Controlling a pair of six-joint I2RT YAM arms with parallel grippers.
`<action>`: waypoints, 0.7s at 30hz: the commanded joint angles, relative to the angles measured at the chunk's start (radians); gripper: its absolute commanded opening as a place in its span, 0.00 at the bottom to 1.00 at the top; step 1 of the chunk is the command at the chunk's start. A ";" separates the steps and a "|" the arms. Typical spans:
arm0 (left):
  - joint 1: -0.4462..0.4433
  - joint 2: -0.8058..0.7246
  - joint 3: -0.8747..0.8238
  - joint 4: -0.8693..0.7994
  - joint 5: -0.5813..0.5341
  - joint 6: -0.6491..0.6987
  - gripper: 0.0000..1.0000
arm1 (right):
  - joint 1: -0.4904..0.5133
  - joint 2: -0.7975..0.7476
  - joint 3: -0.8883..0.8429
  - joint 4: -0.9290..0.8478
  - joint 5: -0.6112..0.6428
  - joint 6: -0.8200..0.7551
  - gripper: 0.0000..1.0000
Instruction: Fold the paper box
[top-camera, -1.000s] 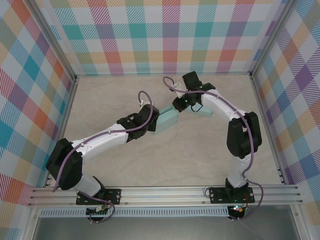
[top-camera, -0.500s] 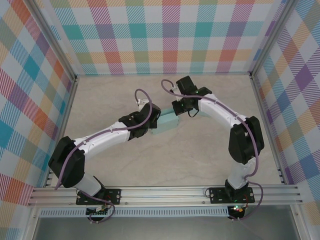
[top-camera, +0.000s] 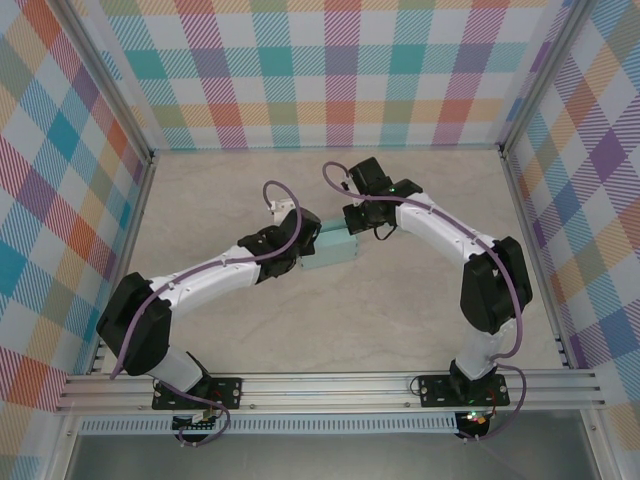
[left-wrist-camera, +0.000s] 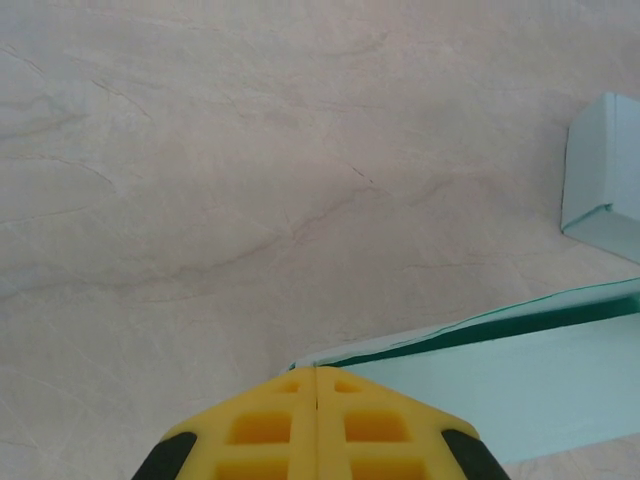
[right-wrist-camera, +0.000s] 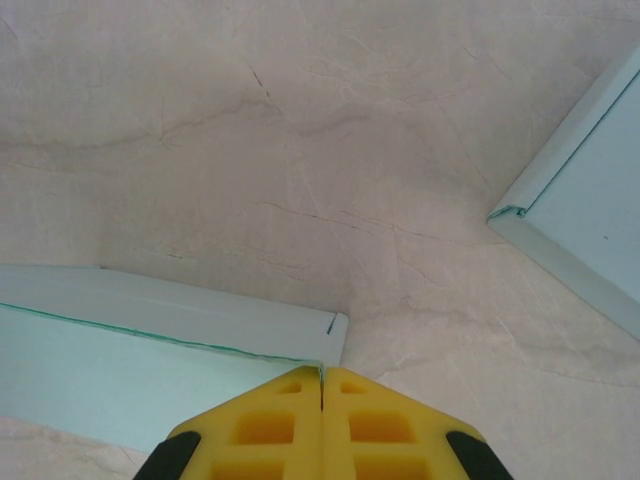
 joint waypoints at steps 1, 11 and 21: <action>-0.024 0.004 -0.045 0.056 0.008 -0.014 0.00 | 0.028 -0.052 -0.028 0.028 -0.074 0.063 0.00; -0.051 0.001 -0.093 0.088 -0.058 0.011 0.00 | 0.037 -0.162 -0.225 0.195 -0.060 0.134 0.00; -0.119 0.016 -0.127 0.126 -0.144 0.017 0.00 | 0.066 -0.167 -0.253 0.234 -0.016 0.195 0.00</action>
